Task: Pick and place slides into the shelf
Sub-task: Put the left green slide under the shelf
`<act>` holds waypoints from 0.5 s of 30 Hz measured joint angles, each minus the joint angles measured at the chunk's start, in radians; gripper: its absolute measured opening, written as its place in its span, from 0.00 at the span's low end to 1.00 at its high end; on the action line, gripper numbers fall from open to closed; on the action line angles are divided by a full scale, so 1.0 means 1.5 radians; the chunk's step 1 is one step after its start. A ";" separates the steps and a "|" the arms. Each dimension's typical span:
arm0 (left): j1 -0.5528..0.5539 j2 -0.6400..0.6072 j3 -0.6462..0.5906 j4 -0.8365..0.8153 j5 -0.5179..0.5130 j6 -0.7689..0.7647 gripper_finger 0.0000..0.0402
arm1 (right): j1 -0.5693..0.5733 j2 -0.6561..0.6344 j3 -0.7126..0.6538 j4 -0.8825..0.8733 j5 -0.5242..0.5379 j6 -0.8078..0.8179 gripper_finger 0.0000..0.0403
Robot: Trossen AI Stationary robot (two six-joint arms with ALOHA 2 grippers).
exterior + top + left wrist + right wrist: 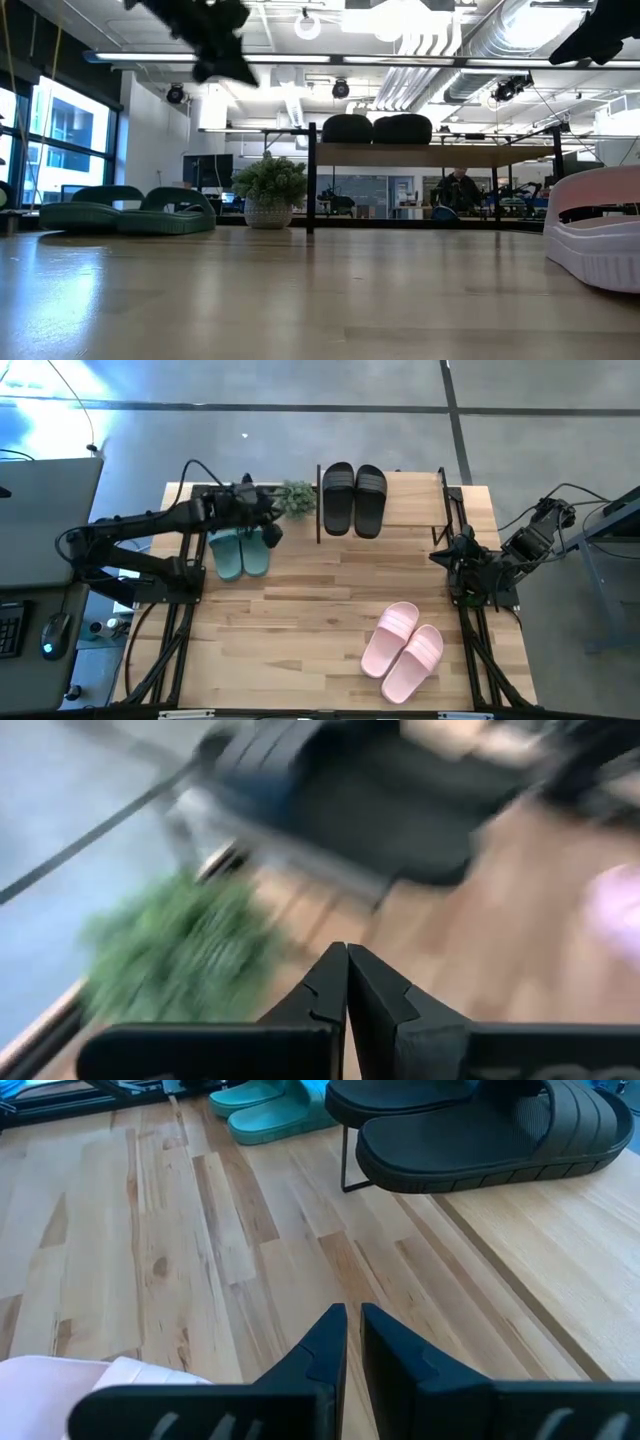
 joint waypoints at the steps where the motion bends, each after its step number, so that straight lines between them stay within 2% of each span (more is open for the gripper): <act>1: -0.008 -0.005 -0.005 -0.020 -0.031 -0.004 0.00 | 0.000 0.000 0.000 0.000 0.000 0.000 0.06; 4: -0.048 -0.009 -0.003 -0.096 -0.120 -0.009 0.00 | 0.000 0.000 0.000 0.000 0.000 0.000 0.06; 10: -0.163 0.007 0.012 -0.253 -0.352 -0.086 0.00 | 0.000 0.000 0.000 -0.002 0.003 0.000 0.06; 12: -0.188 0.015 0.013 -0.312 -0.391 -0.123 0.00 | 0.000 0.000 0.000 -0.002 0.004 0.000 0.06; 15: -0.204 0.035 0.014 -0.401 -0.402 -0.203 0.00 | 0.000 0.000 0.000 -0.002 0.004 0.000 0.06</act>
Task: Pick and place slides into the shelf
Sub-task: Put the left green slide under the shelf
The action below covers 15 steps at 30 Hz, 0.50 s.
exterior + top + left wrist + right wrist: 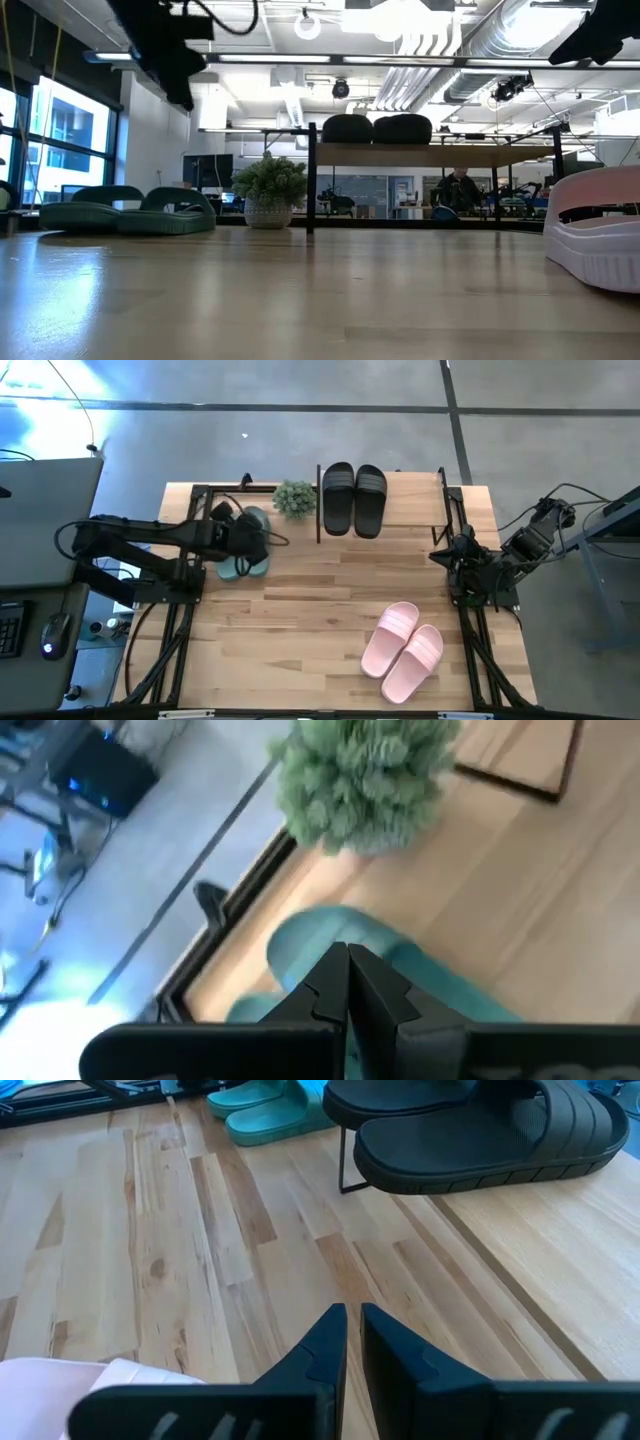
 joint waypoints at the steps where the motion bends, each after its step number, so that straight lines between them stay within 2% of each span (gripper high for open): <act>1: -0.001 0.010 -0.001 -0.038 0.006 -0.031 0.00 | 0.000 0.000 0.000 0.000 0.000 0.000 0.06; 6: -0.001 0.080 -0.002 -0.186 0.049 -0.138 0.00 | 0.000 0.000 0.000 0.000 0.001 0.000 0.06; 12: -0.001 0.158 -0.002 -0.206 0.100 -0.146 0.00 | 0.000 0.000 0.000 0.000 0.001 0.000 0.06; 15: -0.001 0.187 -0.002 -0.204 0.157 -0.153 0.00 | 0.000 0.000 0.000 0.000 0.001 0.000 0.06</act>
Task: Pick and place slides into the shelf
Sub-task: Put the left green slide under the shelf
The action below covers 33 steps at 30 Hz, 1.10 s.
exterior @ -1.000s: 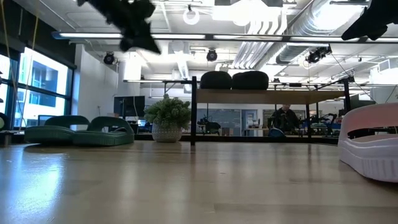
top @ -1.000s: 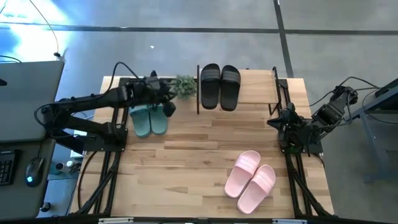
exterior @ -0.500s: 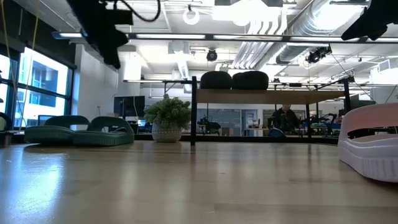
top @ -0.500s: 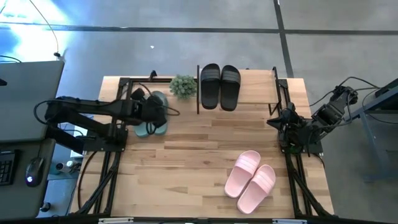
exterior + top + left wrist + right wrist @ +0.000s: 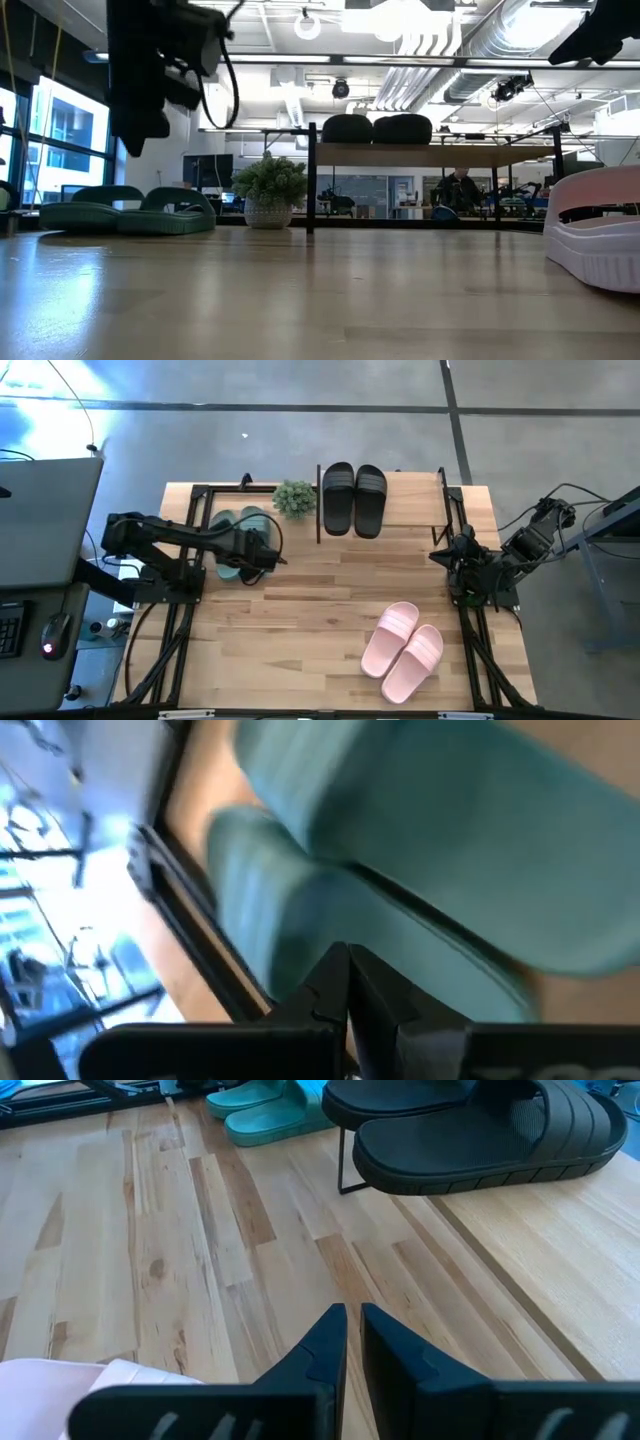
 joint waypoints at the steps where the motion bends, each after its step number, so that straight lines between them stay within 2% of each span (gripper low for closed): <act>1: 0.000 0.008 0.000 0.001 0.020 0.001 0.00 | 0.000 0.000 0.000 0.000 0.000 0.000 0.06; 5: 0.000 0.029 -0.003 -0.012 0.031 -0.001 0.02 | 0.000 0.000 0.000 0.000 0.000 0.000 0.06; 9: 0.010 0.033 -0.016 -0.009 0.027 0.016 0.08 | 0.000 0.000 0.000 0.000 0.000 0.000 0.06; 19: 0.094 0.033 -0.076 -0.003 0.004 0.022 0.40 | 0.000 0.000 0.000 -0.001 0.002 0.000 0.06; 23: 0.129 0.033 -0.098 0.015 0.007 0.024 0.48 | 0.000 0.000 0.000 -0.001 0.002 0.000 0.06; 28: 0.158 0.033 -0.107 0.040 0.017 0.054 0.51 | 0.000 0.000 0.000 -0.001 0.002 0.000 0.06; 33: 0.193 0.033 -0.107 0.039 0.015 0.053 0.48 | 0.000 0.000 0.000 -0.001 0.003 0.000 0.06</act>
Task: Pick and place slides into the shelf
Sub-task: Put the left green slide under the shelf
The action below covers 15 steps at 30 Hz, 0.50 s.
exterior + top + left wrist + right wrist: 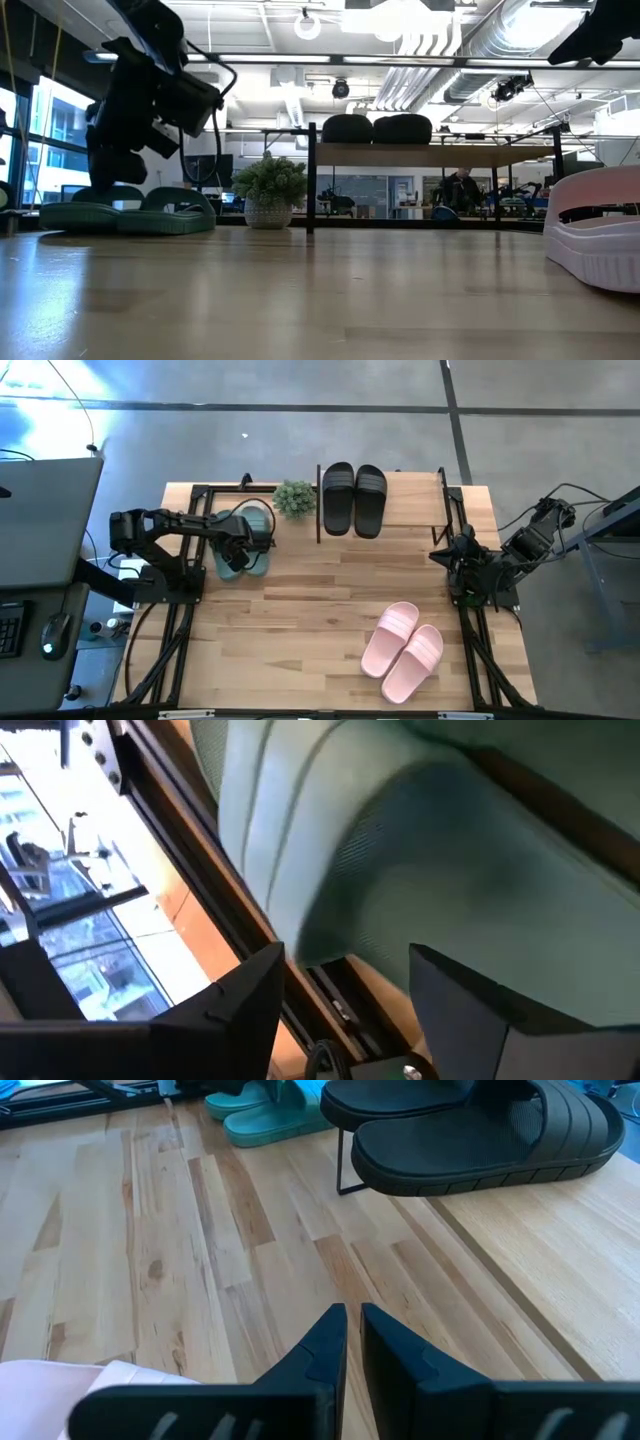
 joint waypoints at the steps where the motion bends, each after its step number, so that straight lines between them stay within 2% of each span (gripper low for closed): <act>1: 0.008 0.000 0.000 0.000 -0.001 0.000 0.47 | 0.000 0.000 0.000 0.000 0.000 0.000 0.06; 15: 0.114 0.000 0.000 0.013 0.007 0.010 0.35 | 0.000 0.000 0.000 0.000 0.000 0.000 0.06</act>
